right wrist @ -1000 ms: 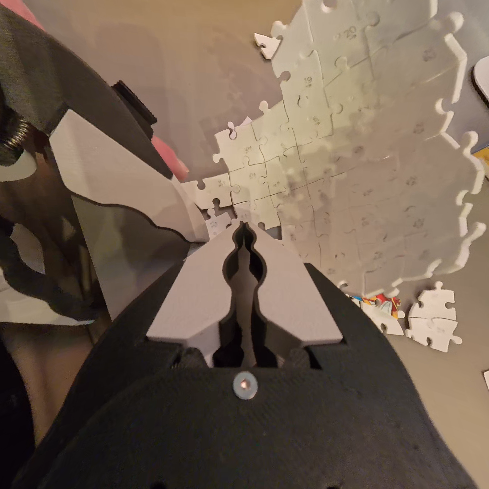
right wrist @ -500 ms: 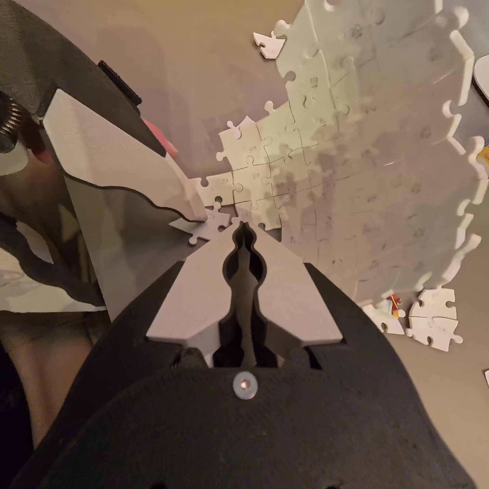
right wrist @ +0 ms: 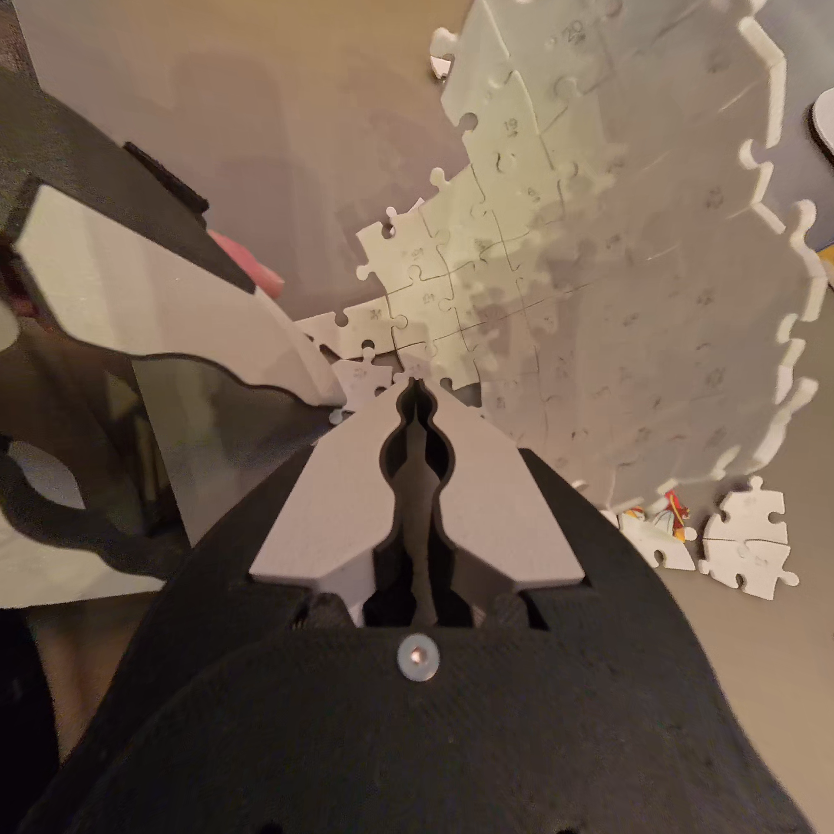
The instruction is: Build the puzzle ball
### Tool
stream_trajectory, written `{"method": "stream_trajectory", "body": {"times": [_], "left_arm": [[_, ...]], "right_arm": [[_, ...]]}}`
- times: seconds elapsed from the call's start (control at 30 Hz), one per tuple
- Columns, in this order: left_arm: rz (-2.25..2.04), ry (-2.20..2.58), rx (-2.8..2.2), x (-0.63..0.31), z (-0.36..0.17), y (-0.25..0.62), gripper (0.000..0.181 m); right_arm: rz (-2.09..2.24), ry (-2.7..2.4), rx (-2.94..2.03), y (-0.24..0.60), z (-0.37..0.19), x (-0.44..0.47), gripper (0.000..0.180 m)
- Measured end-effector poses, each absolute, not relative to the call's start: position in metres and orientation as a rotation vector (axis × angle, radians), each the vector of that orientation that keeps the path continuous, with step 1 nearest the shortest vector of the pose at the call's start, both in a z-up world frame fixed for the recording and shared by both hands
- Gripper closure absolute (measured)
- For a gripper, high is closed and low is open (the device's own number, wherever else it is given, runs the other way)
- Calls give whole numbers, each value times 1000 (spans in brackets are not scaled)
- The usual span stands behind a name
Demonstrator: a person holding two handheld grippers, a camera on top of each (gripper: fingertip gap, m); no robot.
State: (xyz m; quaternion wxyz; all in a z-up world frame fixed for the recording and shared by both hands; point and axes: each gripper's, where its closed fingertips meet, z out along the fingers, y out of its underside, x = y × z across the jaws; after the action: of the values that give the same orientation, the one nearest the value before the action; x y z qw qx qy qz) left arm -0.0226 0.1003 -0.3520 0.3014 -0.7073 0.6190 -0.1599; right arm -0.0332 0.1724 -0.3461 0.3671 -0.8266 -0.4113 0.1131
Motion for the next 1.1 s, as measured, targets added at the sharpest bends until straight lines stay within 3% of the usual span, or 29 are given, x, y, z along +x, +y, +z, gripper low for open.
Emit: {"method": "stream_trajectory", "body": {"times": [0.1, 0.5, 0.77, 1.1], "left_arm": [[-445, 1687, -1799, -17, -346, 95, 108], [-359, 1689, -1843, -17, -361, 103, 93], [-405, 1680, -1788, -28, -345, 100, 108], [-329, 1722, -1807, -28, -360, 100, 102]], "right_arm": [[294, -1054, -2125, 172, -346, -33, 180], [304, -1052, -2129, 173, -346, -33, 180], [311, -1049, -2126, 173, -346, -32, 180], [313, -1045, -2128, 173, -346, -33, 180]]}}
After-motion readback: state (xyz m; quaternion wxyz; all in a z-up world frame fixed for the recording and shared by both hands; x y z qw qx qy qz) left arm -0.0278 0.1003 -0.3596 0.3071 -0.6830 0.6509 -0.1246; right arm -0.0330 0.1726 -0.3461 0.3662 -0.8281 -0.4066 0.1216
